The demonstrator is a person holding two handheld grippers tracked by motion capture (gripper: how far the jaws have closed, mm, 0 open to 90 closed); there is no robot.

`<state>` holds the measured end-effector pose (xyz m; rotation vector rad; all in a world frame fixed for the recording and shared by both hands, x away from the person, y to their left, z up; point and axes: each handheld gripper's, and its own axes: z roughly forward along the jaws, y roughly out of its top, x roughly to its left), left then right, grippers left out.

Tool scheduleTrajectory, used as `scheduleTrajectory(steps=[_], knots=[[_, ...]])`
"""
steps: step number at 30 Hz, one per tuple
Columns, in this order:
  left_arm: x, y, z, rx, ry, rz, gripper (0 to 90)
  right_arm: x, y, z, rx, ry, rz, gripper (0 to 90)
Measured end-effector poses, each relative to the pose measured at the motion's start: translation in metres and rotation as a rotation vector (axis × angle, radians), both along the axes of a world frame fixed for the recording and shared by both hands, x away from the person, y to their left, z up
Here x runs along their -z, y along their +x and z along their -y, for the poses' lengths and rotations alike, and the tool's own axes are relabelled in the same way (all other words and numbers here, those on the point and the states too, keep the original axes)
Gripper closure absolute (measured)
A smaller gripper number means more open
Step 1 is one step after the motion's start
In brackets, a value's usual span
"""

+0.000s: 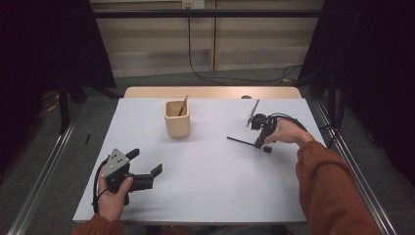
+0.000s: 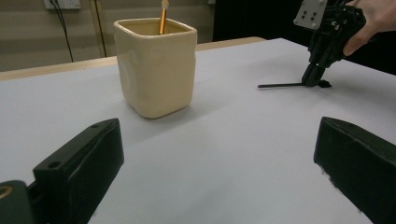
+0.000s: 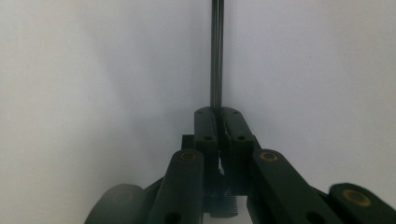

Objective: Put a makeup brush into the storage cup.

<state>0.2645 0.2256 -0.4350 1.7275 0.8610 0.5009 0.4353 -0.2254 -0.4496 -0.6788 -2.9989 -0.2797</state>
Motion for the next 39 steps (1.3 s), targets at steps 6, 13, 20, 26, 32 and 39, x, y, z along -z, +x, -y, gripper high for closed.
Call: scheduleTrajectory(steps=[6, 13, 20, 26, 32, 39], knots=[[0.0, 0.0, 0.0, -0.001, 0.001, 0.001, 1.6, -0.008, -0.002, 0.0, 0.024, 0.044, 0.018, 85.7], [0.0, 0.0, 0.0, -0.001, 0.001, 0.001, 1.6, -0.015, -0.004, 0.002, 0.063, 0.076, 0.041, 85.7], [0.0, 0.0, 0.0, -0.002, -0.001, 0.002, 1.7, -0.022, -0.011, 0.007, 0.102, 0.152, 0.075, 85.6], [-0.001, 0.0, 0.0, -0.005, -0.006, 0.002, 1.6, -0.024, -0.015, 0.018, 0.152, 0.261, 0.087, 85.6], [0.0, 0.0, 0.0, -0.006, -0.004, 0.001, 1.6, -0.027, -0.022, 0.026, 0.182, 0.327, 0.119, 85.6], [0.0, 0.0, 0.0, -0.007, -0.007, 0.001, 1.6, -0.03, -0.03, 0.032, 0.238, 0.402, 0.162, 85.6]])
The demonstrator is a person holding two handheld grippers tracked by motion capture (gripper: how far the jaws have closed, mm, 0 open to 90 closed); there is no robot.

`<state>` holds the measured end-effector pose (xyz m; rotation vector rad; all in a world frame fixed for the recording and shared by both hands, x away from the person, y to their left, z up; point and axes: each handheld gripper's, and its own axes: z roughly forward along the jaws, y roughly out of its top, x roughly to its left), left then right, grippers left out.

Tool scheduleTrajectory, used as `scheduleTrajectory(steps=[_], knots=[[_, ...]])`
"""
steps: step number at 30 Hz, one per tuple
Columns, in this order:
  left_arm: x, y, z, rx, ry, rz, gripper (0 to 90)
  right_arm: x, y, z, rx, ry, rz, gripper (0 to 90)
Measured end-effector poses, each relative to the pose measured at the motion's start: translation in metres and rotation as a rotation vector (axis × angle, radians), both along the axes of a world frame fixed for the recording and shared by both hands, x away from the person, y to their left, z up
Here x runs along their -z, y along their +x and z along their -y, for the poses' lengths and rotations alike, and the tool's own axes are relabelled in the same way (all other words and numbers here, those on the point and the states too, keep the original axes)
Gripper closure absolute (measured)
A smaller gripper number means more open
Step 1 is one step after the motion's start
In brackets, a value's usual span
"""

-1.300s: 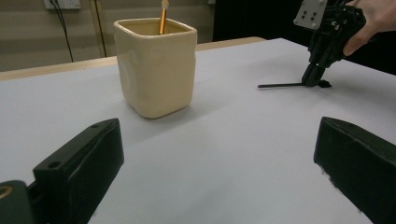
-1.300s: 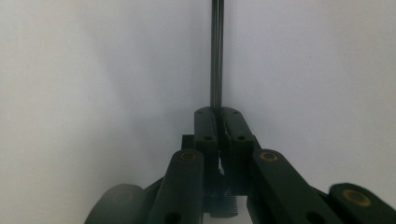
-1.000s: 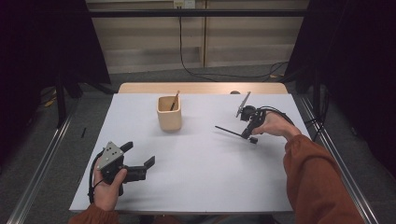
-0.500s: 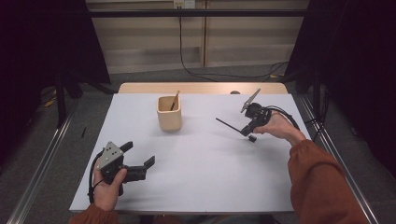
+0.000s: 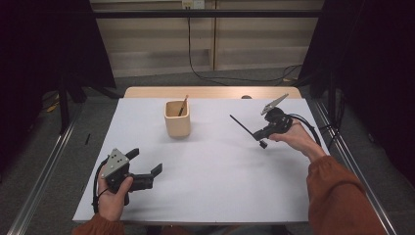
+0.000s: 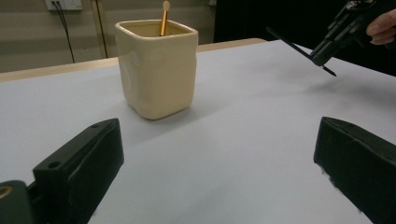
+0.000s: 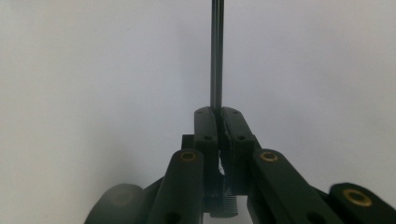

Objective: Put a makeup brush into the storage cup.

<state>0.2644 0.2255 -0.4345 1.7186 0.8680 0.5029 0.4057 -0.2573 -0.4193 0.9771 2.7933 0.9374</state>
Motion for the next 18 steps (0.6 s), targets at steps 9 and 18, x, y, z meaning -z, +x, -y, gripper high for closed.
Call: scheduleTrajectory(steps=[9, 18], knots=[[0.0, 0.0, -0.001, -0.002, 0.0, 0.002, 1.6, -0.009, -0.005, 0.01, 0.093, 0.12, 0.096, 85.6], [0.0, 0.0, -0.001, -0.004, 0.004, 0.004, 1.6, -0.008, -0.014, 0.015, 0.146, 0.238, 0.169, 85.6]])
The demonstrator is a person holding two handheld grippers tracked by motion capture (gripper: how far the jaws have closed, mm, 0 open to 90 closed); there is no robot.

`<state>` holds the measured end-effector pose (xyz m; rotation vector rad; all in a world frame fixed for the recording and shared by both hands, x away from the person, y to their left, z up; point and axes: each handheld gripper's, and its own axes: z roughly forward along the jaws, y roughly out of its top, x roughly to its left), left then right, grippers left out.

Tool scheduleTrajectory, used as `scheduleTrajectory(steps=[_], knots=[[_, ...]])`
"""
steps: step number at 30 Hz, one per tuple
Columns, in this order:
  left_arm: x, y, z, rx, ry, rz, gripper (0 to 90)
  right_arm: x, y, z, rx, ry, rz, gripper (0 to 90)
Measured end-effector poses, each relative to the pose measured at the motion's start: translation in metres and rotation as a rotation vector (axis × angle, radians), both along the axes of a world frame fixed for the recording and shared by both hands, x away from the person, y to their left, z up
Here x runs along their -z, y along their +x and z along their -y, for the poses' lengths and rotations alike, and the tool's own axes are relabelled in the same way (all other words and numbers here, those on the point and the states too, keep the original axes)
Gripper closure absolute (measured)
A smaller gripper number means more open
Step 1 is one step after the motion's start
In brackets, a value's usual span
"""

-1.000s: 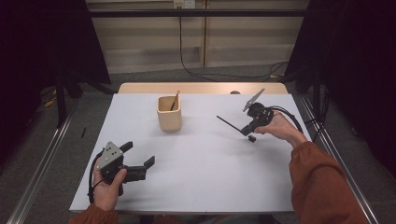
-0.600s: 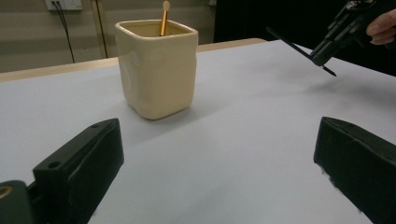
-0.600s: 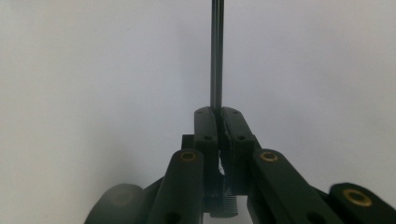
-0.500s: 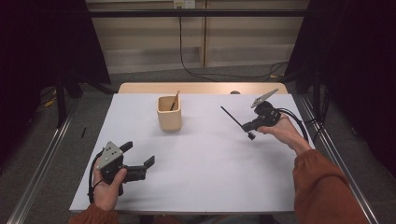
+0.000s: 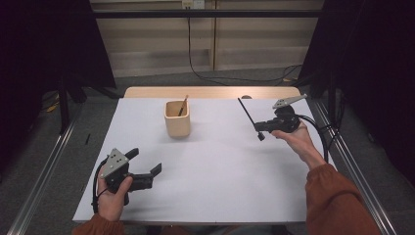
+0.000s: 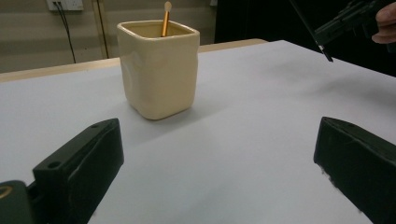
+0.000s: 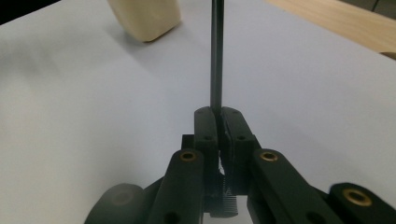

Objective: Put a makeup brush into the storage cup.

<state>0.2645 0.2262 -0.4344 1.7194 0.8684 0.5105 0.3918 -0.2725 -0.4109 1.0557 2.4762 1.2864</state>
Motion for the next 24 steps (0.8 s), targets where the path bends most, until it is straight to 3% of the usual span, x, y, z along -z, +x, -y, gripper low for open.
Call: scheduleTrajectory(steps=[7, 15, 24], knots=[[0.0, 0.0, 0.0, -0.002, -0.004, -0.001, 1.6, 0.001, -0.006, 0.003, 0.042, 0.09, 0.071, 85.6], [0.0, 0.0, -0.001, -0.003, -0.003, -0.001, 1.6, -0.008, -0.011, 0.009, 0.068, 0.189, 0.137, 85.6], [0.0, 0.0, -0.001, -0.005, -0.006, 0.002, 1.6, -0.02, -0.02, 0.014, 0.067, 0.275, 0.187, 85.6]])
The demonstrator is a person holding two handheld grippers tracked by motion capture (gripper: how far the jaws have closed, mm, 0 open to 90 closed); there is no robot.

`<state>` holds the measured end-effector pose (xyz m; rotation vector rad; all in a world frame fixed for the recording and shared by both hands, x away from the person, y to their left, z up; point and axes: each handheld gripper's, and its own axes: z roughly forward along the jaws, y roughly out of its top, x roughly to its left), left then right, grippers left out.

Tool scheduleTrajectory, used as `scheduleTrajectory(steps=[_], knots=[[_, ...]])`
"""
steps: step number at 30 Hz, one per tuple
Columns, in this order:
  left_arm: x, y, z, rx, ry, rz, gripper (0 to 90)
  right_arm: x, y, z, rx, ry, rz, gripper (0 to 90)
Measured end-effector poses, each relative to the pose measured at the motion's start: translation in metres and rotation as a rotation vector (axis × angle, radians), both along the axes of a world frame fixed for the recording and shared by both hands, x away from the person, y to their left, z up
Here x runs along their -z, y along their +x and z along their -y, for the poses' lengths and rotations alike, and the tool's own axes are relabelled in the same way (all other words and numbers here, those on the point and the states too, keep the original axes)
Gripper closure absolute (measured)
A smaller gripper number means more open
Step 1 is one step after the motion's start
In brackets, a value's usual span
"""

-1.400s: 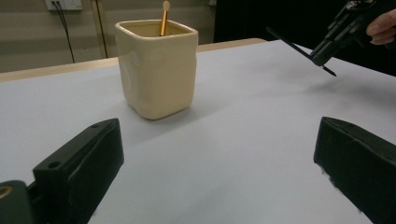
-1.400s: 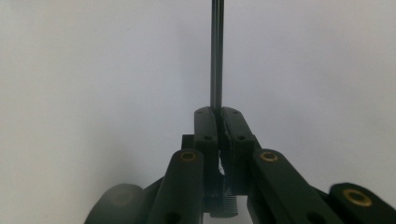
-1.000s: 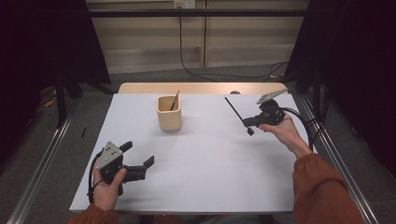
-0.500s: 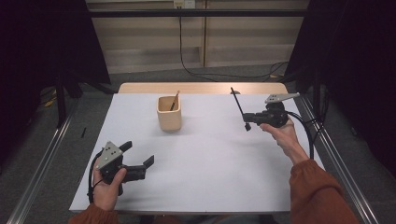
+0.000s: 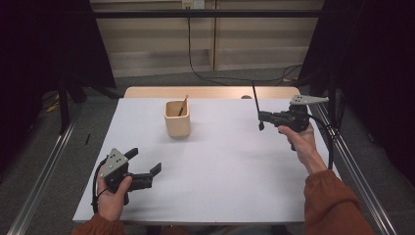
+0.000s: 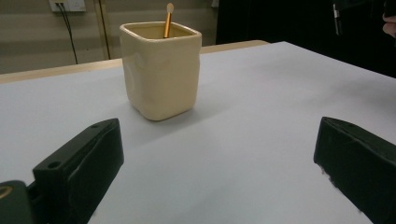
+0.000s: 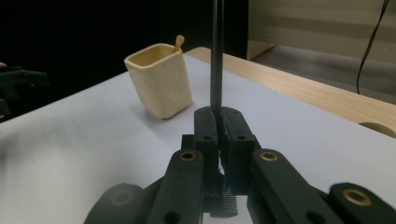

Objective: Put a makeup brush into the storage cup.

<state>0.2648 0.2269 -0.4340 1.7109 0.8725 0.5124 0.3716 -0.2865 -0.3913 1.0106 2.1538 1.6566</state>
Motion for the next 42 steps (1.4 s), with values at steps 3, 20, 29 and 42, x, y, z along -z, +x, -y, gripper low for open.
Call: scheduleTrajectory(steps=[3, 20, 29, 42], knots=[[-0.001, 0.0, 0.0, 0.004, 0.006, 0.003, 1.5, -0.003, -0.003, 0.0, -0.007, 0.003, 0.013, 85.5], [-0.001, 0.0, 0.0, 0.005, 0.0, 0.006, 1.5, -0.012, -0.025, -0.007, -0.05, 0.009, 0.044, 85.6], [-0.002, -0.001, -0.001, 0.008, -0.002, 0.005, 1.8, -0.014, -0.04, -0.012, -0.096, 0.016, 0.04, 85.6], [-0.003, -0.002, -0.001, 0.011, -0.004, 0.019, 1.5, -0.013, -0.065, -0.028, -0.168, -0.012, 0.034, 85.5]])
